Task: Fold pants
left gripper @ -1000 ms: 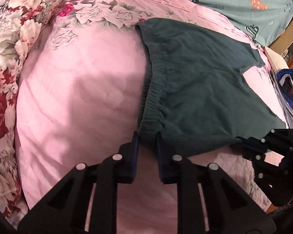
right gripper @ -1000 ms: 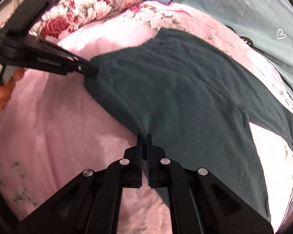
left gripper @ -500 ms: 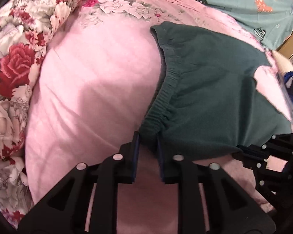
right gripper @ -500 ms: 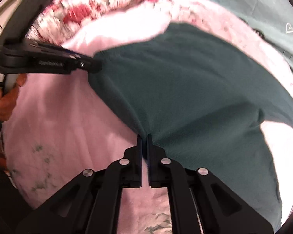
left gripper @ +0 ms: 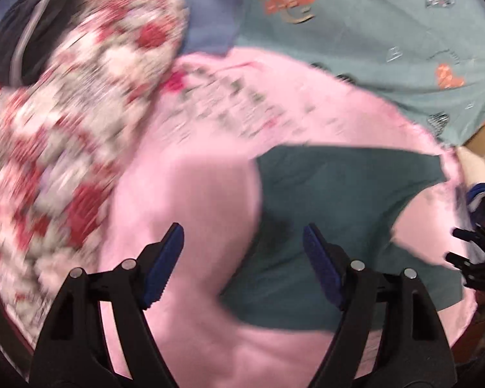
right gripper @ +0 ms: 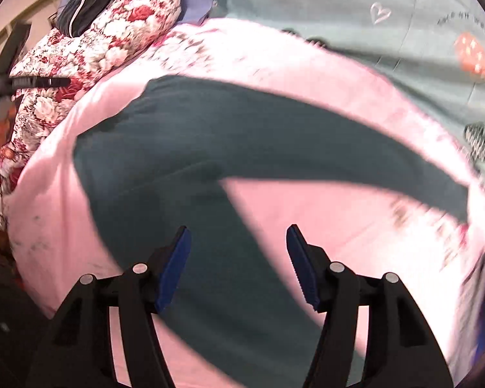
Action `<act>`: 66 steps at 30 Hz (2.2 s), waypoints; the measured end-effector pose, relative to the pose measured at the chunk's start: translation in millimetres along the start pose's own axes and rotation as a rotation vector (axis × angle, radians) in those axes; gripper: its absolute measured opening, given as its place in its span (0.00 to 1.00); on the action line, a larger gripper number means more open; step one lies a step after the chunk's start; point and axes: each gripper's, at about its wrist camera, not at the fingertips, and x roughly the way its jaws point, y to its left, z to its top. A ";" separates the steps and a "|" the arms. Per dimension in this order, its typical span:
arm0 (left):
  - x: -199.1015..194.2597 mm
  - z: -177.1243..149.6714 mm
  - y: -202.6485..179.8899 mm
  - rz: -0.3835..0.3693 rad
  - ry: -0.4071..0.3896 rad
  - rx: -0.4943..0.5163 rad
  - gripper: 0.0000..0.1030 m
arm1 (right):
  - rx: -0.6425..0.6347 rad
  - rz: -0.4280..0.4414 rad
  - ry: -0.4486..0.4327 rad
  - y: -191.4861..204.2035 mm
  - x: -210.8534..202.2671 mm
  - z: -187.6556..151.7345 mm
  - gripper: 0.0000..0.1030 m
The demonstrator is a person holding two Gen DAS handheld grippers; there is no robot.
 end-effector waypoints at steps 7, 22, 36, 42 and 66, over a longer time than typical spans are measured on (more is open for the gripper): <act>41.5 66.7 -81.2 -0.019 0.016 0.241 0.78 | -0.033 0.017 -0.030 -54.6 13.8 75.2 0.68; 165.7 93.3 -35.8 -0.193 0.275 0.297 0.60 | -0.211 0.099 0.173 -103.1 147.7 155.1 0.64; 212.0 94.9 -35.9 -0.182 0.379 0.436 0.03 | -0.392 0.137 0.255 -105.0 184.1 147.7 0.02; 193.5 94.4 -47.1 -0.157 0.334 0.477 0.02 | -0.355 0.117 0.187 -94.7 126.3 139.5 0.01; 65.8 -99.4 -10.9 -0.161 0.259 0.477 0.02 | -0.340 0.129 0.247 113.6 28.6 -81.6 0.01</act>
